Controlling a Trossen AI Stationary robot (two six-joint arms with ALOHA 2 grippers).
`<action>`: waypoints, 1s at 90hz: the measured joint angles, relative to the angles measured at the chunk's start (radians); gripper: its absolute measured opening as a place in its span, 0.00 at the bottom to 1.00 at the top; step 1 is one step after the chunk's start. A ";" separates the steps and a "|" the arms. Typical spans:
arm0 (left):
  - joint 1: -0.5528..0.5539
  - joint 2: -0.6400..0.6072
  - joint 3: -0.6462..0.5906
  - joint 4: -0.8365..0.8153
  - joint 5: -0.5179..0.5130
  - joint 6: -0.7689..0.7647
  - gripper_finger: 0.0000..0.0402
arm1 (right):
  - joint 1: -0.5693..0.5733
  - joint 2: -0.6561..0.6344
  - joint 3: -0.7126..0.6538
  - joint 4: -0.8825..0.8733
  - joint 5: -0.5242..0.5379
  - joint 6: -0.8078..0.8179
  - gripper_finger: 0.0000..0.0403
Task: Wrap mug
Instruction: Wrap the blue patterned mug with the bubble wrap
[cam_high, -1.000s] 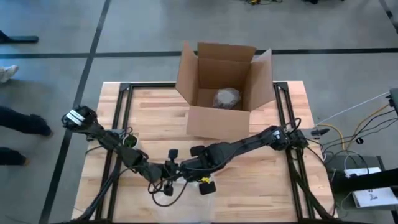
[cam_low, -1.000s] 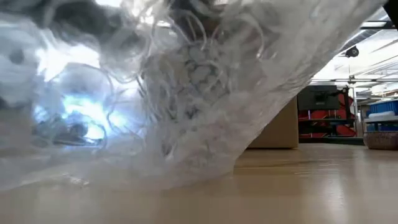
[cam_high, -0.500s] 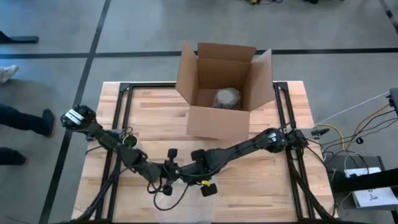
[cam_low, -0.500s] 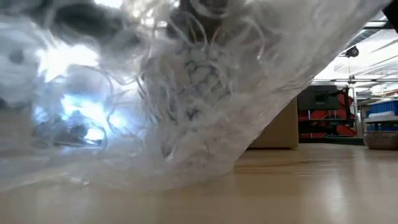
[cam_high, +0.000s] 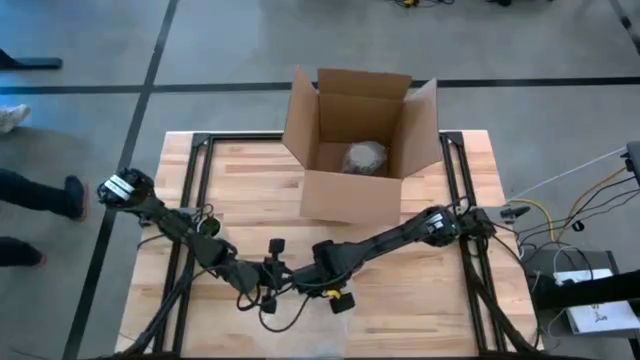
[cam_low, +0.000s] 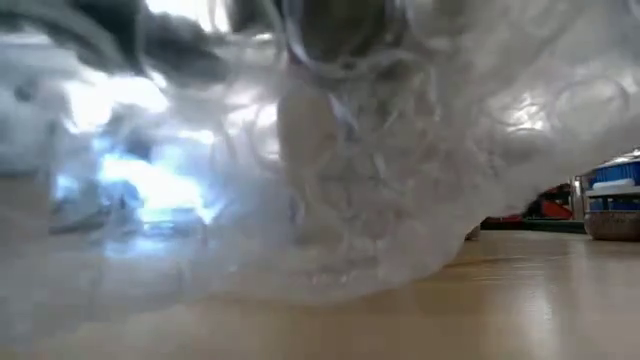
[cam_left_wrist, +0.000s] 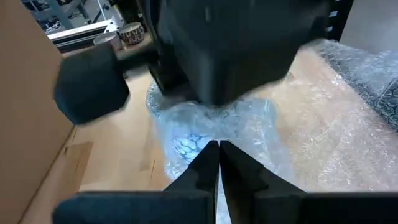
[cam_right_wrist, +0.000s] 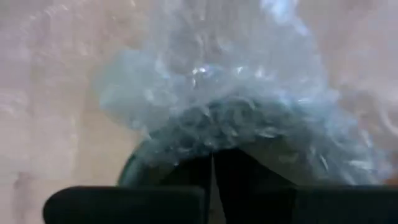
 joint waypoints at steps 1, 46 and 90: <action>0.000 0.000 0.000 0.000 0.000 0.000 0.00 | 0.000 -0.001 0.006 -0.005 0.000 0.000 0.01; 0.000 0.000 0.000 -0.003 0.000 -0.004 0.00 | 0.002 -0.047 0.124 0.044 0.026 0.023 0.01; 0.000 0.000 0.000 -0.006 0.000 -0.004 0.00 | 0.005 -0.030 0.047 0.000 0.026 0.026 0.00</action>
